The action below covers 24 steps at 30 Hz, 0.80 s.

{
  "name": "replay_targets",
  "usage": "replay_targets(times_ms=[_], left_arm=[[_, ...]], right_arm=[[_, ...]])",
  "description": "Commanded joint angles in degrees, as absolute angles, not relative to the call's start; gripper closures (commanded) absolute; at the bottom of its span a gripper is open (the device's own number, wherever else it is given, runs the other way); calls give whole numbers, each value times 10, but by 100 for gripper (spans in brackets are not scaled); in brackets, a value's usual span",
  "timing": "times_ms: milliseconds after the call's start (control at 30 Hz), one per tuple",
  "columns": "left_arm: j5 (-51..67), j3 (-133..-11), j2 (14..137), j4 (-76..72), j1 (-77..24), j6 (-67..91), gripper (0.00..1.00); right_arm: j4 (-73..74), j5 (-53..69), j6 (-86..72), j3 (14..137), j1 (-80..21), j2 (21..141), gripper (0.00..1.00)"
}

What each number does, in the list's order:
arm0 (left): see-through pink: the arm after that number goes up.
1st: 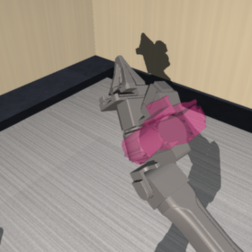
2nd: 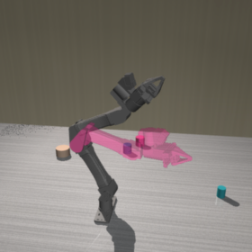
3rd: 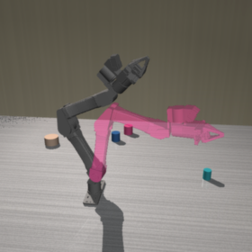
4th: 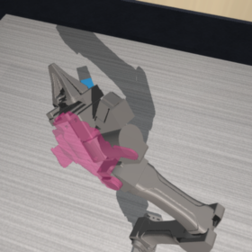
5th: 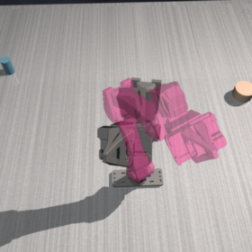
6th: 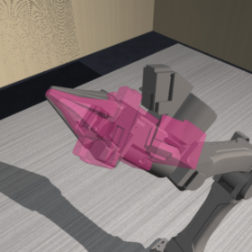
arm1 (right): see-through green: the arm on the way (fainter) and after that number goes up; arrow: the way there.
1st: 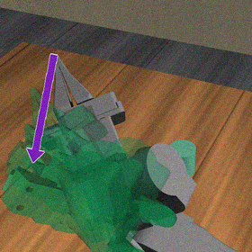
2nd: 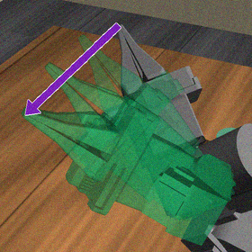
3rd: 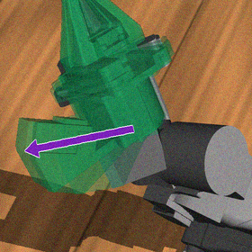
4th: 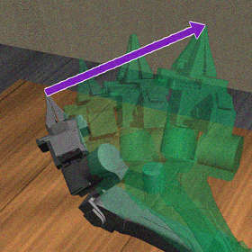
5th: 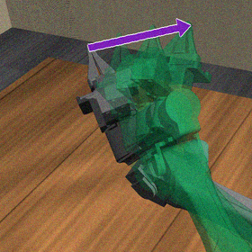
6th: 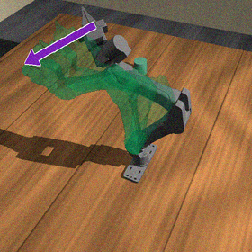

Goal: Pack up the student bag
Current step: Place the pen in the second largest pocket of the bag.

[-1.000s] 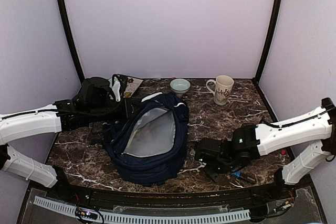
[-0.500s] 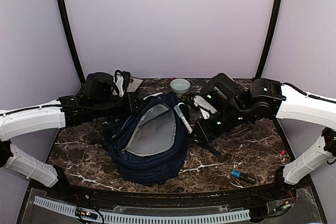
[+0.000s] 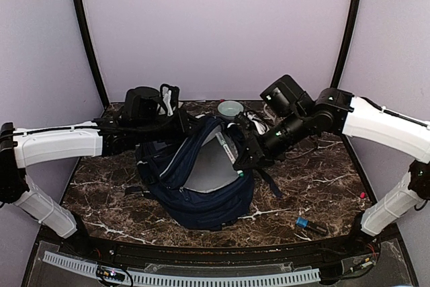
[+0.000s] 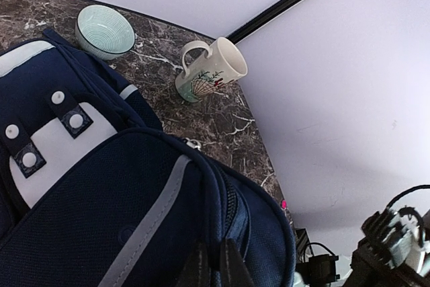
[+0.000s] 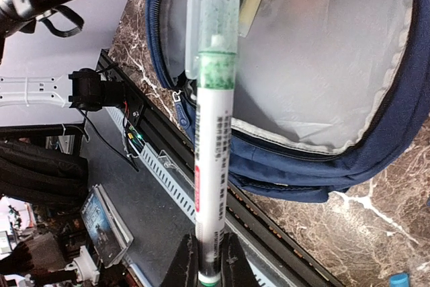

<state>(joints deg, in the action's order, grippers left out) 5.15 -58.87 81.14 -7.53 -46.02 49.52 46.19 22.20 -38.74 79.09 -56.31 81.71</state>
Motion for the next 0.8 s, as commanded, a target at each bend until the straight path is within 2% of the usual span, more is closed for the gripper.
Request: replay_targets(times_ms=[0, 633, 767], left_arm=[[69, -644, 814, -155, -455, 496, 100], [69, -652, 802, -146, -454, 466, 100], [62, -645, 790, -146, -452, 465, 100]], right_arm=[[451, 288, -405, 799, -546, 847, 100], [522, 241, -321, 1007, -473, 1079, 100], [503, 228, -341, 1014, -466, 1087, 95]])
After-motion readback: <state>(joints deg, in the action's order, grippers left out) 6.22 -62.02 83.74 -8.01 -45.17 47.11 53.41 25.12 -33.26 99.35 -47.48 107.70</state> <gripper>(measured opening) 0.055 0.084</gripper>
